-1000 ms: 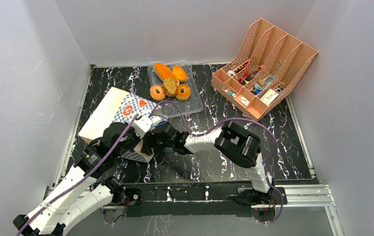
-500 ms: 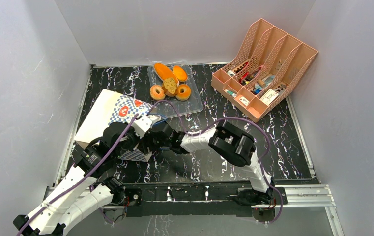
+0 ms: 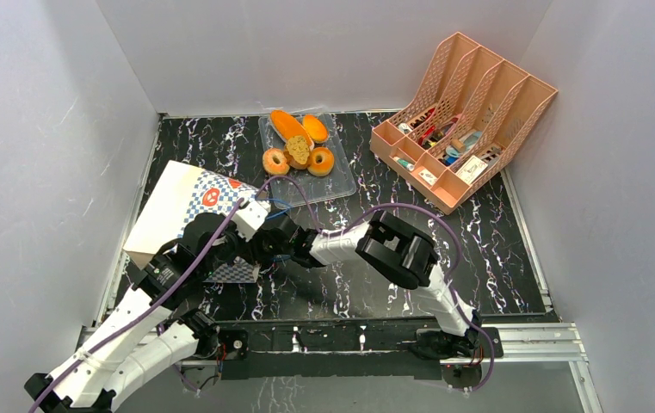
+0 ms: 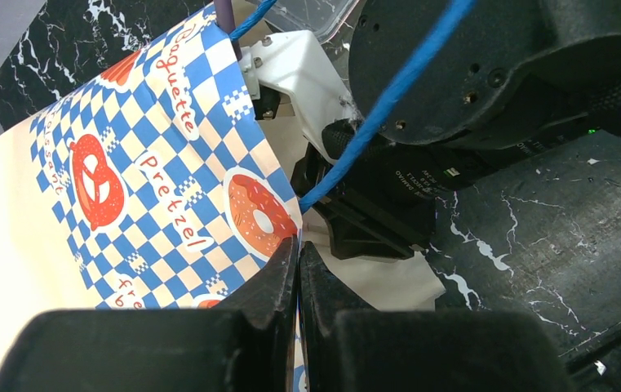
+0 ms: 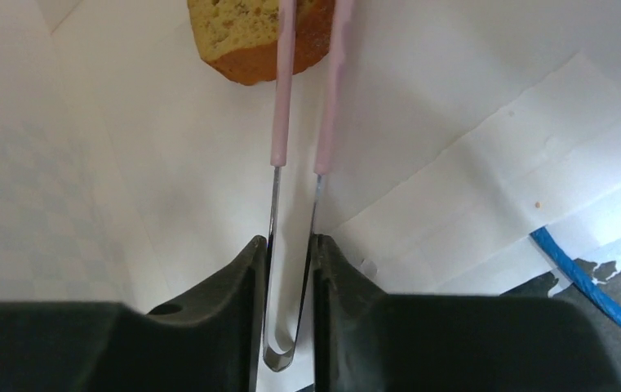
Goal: Take the fake bread out of the paper bag
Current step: Take out the fake bread from the paper bag.
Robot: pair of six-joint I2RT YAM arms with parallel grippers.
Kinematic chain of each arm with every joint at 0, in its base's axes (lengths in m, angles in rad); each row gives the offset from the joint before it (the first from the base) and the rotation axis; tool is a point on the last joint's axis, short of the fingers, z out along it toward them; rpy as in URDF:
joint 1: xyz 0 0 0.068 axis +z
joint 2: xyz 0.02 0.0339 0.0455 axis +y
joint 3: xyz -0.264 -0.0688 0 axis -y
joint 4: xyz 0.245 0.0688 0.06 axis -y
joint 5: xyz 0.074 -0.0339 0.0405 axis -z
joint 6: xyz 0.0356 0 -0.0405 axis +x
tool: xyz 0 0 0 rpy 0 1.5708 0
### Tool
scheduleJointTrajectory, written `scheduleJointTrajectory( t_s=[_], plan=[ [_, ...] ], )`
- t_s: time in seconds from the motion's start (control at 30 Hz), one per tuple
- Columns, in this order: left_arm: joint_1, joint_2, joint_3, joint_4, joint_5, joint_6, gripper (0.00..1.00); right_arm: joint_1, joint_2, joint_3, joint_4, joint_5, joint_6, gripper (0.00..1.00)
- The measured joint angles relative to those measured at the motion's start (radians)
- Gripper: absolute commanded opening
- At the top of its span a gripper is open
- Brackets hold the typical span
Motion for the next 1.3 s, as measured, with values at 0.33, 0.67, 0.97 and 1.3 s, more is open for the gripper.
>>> scheduleJointTrajectory(
  t_s=[0.33, 0.67, 0.97, 1.3],
  plan=[
    [-0.002, 0.01, 0.003, -0.003, -0.016, -0.006, 0.0, -0.002, -0.06, -0.096, 0.034, 0.028, 0.029, 0.0],
    [-0.002, -0.017, 0.06, -0.014, -0.06, -0.006, 0.0, -0.031, -0.296, -0.35, 0.029, 0.061, 0.042, 0.0],
    [-0.002, 0.008, 0.082, 0.035, -0.06, 0.009, 0.0, -0.042, -0.349, -0.367, 0.04, 0.003, 0.068, 0.0],
    [-0.002, 0.048, 0.134, 0.084, -0.06, 0.043, 0.0, -0.048, -0.373, -0.356, 0.02, -0.039, 0.126, 0.0]
  ],
)
